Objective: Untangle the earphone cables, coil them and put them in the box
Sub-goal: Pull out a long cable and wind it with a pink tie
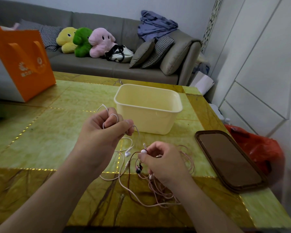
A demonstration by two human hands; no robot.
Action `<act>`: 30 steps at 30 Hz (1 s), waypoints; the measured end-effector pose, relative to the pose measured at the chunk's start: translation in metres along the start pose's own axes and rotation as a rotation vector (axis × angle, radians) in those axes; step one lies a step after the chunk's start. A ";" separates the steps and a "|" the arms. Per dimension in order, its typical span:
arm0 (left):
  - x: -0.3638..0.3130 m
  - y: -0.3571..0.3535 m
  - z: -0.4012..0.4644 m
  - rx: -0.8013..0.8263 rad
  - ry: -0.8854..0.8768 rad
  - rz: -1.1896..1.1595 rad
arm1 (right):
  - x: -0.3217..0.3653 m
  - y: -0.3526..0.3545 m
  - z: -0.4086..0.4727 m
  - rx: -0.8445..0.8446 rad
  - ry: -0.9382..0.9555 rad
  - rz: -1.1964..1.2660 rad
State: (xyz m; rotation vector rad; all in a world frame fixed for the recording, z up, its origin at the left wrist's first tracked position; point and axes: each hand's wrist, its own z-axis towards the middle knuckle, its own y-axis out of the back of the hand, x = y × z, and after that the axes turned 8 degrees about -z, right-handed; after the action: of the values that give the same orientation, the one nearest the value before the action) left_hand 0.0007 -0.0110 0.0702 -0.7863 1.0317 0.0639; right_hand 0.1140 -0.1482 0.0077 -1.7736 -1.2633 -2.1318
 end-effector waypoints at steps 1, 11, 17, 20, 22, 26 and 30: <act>0.001 0.001 0.000 -0.001 -0.003 0.007 | 0.000 0.000 -0.001 -0.023 0.004 -0.028; 0.002 0.001 0.001 0.001 -0.002 0.029 | 0.002 0.000 -0.002 -0.223 0.033 -0.297; 0.001 -0.001 -0.001 -0.030 -0.001 0.062 | 0.005 0.000 -0.010 -0.310 0.217 -0.667; 0.002 -0.002 -0.001 -0.032 0.010 0.088 | 0.014 0.001 -0.014 -0.300 0.247 -0.877; 0.003 -0.002 -0.002 -0.034 0.020 0.104 | 0.019 0.003 -0.016 -0.257 0.206 -0.893; 0.002 -0.003 -0.002 -0.042 0.021 0.118 | 0.021 0.004 -0.015 -0.214 0.158 -0.936; 0.001 -0.002 -0.002 -0.043 0.020 0.116 | 0.020 0.008 -0.014 -0.206 0.128 -0.885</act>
State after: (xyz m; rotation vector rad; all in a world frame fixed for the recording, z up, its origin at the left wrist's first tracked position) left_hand 0.0002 -0.0140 0.0701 -0.7665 1.0977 0.1785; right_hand 0.1012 -0.1534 0.0291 -1.1896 -2.1304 -2.8171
